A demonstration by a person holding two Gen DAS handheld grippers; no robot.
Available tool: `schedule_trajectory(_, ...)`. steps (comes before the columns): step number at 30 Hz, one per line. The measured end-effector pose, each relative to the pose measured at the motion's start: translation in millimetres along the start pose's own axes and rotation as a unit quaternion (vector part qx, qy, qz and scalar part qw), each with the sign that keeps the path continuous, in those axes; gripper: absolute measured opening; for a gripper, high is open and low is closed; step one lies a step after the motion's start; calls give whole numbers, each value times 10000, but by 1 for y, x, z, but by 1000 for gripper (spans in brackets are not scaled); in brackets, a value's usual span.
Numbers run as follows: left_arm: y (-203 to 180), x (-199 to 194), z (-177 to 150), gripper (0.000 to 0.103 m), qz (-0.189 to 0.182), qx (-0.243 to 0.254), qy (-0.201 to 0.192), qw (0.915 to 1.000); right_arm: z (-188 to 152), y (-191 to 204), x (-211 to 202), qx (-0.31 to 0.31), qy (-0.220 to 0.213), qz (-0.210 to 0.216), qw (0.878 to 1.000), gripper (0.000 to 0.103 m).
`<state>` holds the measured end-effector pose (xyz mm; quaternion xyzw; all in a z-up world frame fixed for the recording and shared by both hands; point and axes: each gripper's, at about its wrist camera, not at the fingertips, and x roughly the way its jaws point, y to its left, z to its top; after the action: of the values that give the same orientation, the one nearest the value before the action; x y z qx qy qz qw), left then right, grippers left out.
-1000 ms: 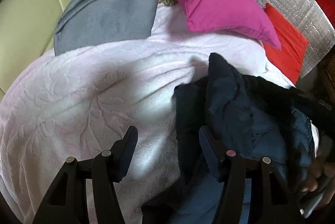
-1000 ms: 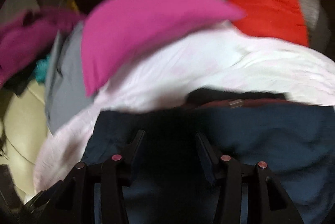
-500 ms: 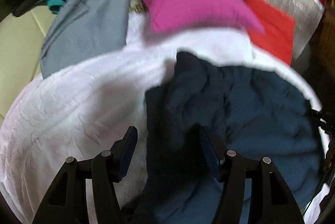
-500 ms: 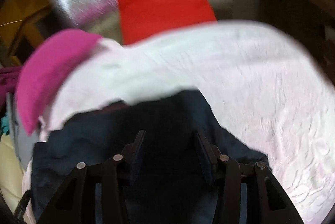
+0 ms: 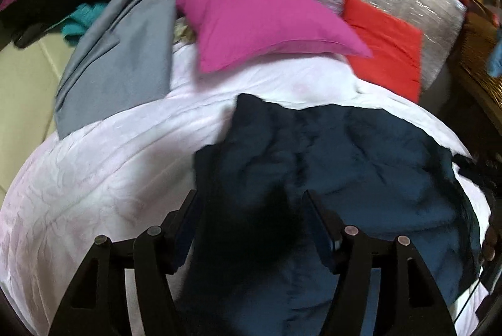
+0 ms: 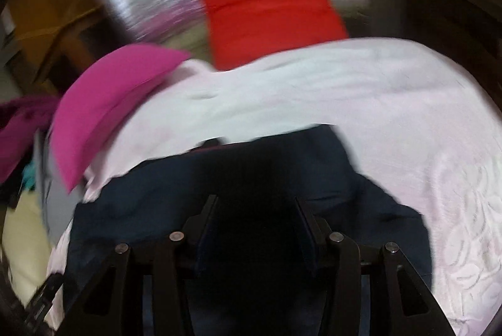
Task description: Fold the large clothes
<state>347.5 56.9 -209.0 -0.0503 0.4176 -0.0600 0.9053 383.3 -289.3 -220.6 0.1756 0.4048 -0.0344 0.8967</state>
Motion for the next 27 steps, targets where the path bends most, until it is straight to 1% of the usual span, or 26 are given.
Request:
schedule_trajectory(2, -10, 4, -3, 67, 12, 182, 71, 9998, 1, 21, 8, -173, 107, 119, 9997, 51)
schedule_trajectory(5, -18, 15, -7, 67, 162, 410, 238, 9987, 4, 46, 39, -391, 351, 9, 9986, 51)
schedule_trajectory(7, -18, 24, -10, 67, 260, 506, 363, 9977, 4, 50, 69, -407, 558, -332, 9971, 51)
schedule_trajectory(8, -17, 27, -10, 67, 265, 538, 394, 9974, 5, 48, 82, -373, 631, -434, 9964, 52)
schedule_trajectory(10, -16, 30, -9, 68, 245, 568, 392, 9973, 7, 42, 93, -278, 674, -505, 9961, 52)
schedule_trajectory(12, -14, 30, -8, 68, 223, 569, 406, 9973, 11, 44, 98, -322, 659, -583, 9956, 52)
schedule_trajectory(14, -13, 27, -7, 68, 226, 554, 420, 9973, 10, 45, 94, -366, 653, -605, 9954, 53)
schedule_trajectory(15, -13, 28, -5, 68, 239, 547, 419, 9973, 9, 43, 87, -334, 616, -510, 9962, 53)
schedule_trajectory(18, -9, 21, -2, 68, 262, 495, 350, 9978, 7, 31, 70, -116, 486, -52, 9987, 53)
schedule_trajectory(20, -5, 15, -1, 68, 277, 400, 284, 9984, -1, 17, 38, -72, 239, 91, 9996, 53)
schedule_trajectory(22, 1, 8, -1, 68, 264, 268, 214, 9991, -9, 1, 7, -76, 81, 137, 9998, 53)
schedule_trajectory(24, 5, 3, -1, 68, 256, 157, 164, 9994, -21, -25, -22, 89, 15, 174, 9998, 53)
schedule_trajectory(27, 7, 1, -2, 68, 261, 88, 166, 9995, -44, -59, -48, 366, 81, 248, 9990, 53)
